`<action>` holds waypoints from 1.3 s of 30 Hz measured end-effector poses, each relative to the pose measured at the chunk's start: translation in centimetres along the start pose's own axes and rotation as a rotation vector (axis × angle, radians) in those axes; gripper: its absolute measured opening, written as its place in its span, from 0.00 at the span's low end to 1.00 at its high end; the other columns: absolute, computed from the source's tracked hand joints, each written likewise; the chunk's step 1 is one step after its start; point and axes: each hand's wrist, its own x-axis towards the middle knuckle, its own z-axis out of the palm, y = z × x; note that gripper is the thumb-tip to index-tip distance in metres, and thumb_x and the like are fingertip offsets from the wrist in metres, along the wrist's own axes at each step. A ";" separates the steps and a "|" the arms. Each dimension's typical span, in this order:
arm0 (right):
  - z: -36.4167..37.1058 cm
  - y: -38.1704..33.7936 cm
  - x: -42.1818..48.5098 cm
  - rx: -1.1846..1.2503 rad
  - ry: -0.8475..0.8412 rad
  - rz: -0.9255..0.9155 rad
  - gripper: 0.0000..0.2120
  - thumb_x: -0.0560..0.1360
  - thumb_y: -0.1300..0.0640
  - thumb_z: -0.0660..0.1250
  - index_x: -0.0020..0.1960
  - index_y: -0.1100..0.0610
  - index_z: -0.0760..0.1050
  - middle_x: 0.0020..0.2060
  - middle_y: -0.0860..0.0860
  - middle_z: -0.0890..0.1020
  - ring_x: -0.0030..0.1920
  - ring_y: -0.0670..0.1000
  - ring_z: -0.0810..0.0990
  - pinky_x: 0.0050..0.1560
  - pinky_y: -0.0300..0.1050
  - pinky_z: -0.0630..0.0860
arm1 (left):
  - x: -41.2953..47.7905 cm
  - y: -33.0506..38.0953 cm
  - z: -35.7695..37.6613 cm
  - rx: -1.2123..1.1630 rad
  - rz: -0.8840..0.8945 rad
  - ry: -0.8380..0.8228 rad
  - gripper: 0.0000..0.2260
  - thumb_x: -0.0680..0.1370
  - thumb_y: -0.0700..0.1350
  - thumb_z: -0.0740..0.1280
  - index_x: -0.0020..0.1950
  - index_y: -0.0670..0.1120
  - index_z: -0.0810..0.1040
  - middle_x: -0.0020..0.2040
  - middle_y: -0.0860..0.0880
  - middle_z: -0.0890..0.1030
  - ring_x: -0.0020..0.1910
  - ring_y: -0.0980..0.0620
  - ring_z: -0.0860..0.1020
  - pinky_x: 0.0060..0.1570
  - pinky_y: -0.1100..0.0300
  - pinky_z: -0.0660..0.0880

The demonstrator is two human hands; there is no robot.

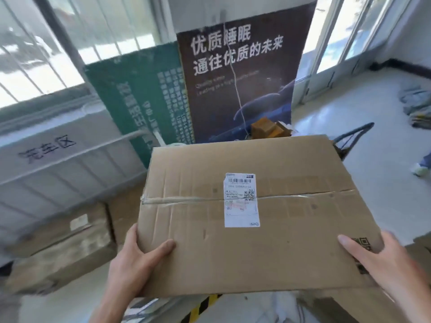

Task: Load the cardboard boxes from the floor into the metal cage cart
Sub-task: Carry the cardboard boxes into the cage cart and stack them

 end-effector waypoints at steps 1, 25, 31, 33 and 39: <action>1.5 -2.3 -1.3 -0.015 -0.015 -0.034 0.27 0.64 0.30 0.73 0.48 0.49 0.70 0.41 0.45 0.80 0.41 0.52 0.78 0.42 0.53 0.74 | 0.3 -1.9 -2.3 -0.006 -0.018 0.020 0.52 0.52 0.78 0.69 0.73 0.62 0.62 0.53 0.58 0.74 0.52 0.48 0.76 0.47 0.54 0.68; 40.0 -33.1 -18.6 -0.095 -0.677 -0.633 0.28 0.64 0.28 0.70 0.55 0.43 0.69 0.43 0.39 0.78 0.41 0.40 0.76 0.34 0.41 0.68 | -1.5 -29.3 -34.1 -0.231 -0.504 0.568 0.44 0.51 0.71 0.73 0.64 0.56 0.71 0.55 0.51 0.80 0.49 0.53 0.79 0.46 0.54 0.73; 46.6 -34.5 -24.3 -0.165 -0.749 -0.628 0.27 0.64 0.30 0.71 0.55 0.43 0.69 0.45 0.40 0.81 0.44 0.48 0.80 0.37 0.41 0.70 | -1.4 -35.6 -37.7 -0.279 -0.583 0.589 0.36 0.57 0.64 0.74 0.61 0.52 0.73 0.53 0.48 0.82 0.46 0.54 0.79 0.44 0.54 0.73; 48.8 -34.3 -26.1 -0.196 -0.750 -0.603 0.27 0.64 0.30 0.72 0.55 0.43 0.69 0.45 0.40 0.81 0.46 0.48 0.81 0.41 0.45 0.74 | -0.4 -38.7 -38.7 -0.305 -0.592 0.559 0.37 0.57 0.63 0.77 0.62 0.49 0.75 0.53 0.48 0.83 0.47 0.51 0.81 0.47 0.51 0.75; 55.8 -32.8 -32.0 -0.291 -0.700 -0.439 0.27 0.66 0.31 0.73 0.55 0.47 0.70 0.44 0.41 0.80 0.43 0.44 0.79 0.40 0.45 0.74 | 6.8 -48.6 -43.2 -0.255 -0.635 0.347 0.40 0.55 0.68 0.75 0.61 0.50 0.74 0.51 0.47 0.82 0.45 0.50 0.81 0.49 0.49 0.77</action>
